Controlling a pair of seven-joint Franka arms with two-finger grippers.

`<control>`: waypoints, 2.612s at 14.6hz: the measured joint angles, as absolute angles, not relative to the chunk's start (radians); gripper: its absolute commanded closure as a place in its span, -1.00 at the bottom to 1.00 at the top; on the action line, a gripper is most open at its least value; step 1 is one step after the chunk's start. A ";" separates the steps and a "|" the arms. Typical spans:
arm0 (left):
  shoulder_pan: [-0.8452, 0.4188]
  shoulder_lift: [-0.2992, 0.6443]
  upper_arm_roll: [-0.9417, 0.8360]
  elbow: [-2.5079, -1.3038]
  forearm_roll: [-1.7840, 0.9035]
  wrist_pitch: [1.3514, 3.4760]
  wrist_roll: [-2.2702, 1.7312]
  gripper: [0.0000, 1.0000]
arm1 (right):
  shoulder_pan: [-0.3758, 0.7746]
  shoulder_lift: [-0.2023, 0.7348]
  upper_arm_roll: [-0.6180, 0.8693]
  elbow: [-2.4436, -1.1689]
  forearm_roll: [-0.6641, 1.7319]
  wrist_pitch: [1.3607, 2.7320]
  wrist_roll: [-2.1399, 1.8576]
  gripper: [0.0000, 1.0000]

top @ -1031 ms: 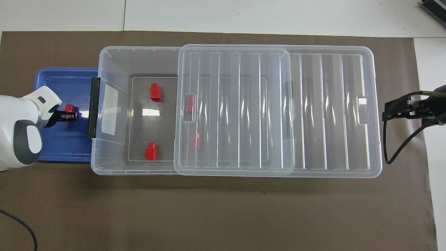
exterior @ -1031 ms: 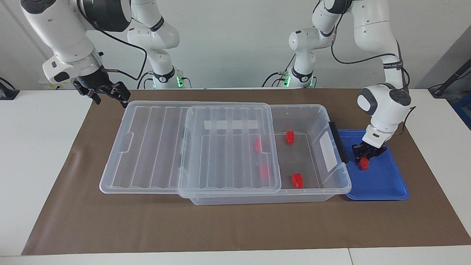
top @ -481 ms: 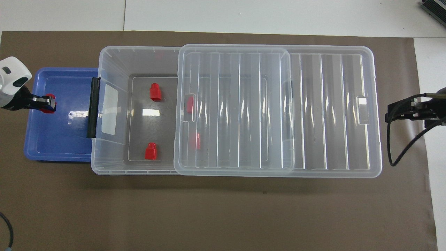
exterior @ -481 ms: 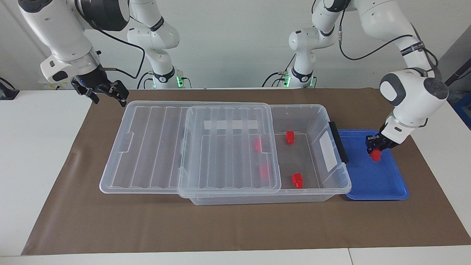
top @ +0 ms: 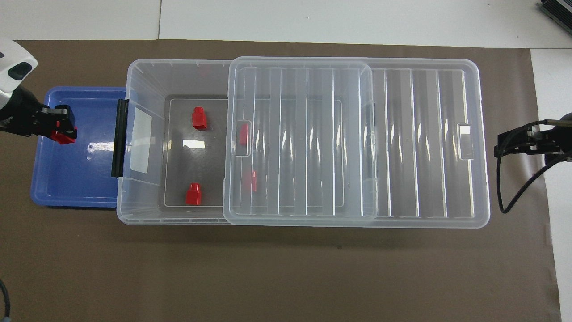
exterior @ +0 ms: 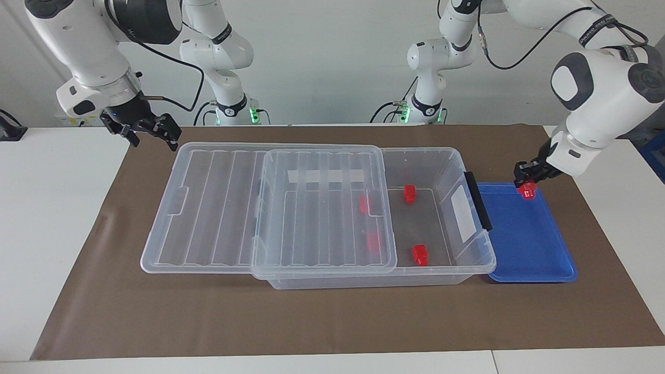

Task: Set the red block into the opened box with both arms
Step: 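Lift the red block out of the blue tray with the left gripper, then carry the red block over the opened box with the left gripper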

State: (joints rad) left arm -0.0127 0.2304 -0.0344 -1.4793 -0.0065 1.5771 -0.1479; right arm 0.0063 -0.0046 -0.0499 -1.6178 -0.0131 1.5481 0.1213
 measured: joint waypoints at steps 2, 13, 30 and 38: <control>-0.112 0.231 -0.041 -1.475 -0.007 1.579 -0.337 1.00 | 0.006 -0.005 -0.050 -1.618 -0.013 1.548 0.121 -1.00; -0.296 0.210 -0.054 -1.676 0.030 1.928 -0.527 1.00 | 0.006 -0.005 -0.050 -1.619 -0.013 1.548 0.121 -1.00; -0.335 0.290 -0.055 -1.987 0.105 2.349 -0.529 1.00 | 0.006 -0.005 -0.050 -1.621 -0.013 1.550 0.121 -1.00; -0.335 0.293 -0.052 -2.029 0.106 2.416 -0.529 -1.00 | 0.006 -0.005 -0.050 -1.621 -0.013 1.550 0.121 -1.00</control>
State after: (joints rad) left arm -0.3351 0.2926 -0.0517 -2.0290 0.1061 2.4160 -0.5290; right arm 0.0060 -0.0052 -0.0499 -1.6214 -0.0131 1.5500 0.1213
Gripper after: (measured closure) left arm 0.581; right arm 0.000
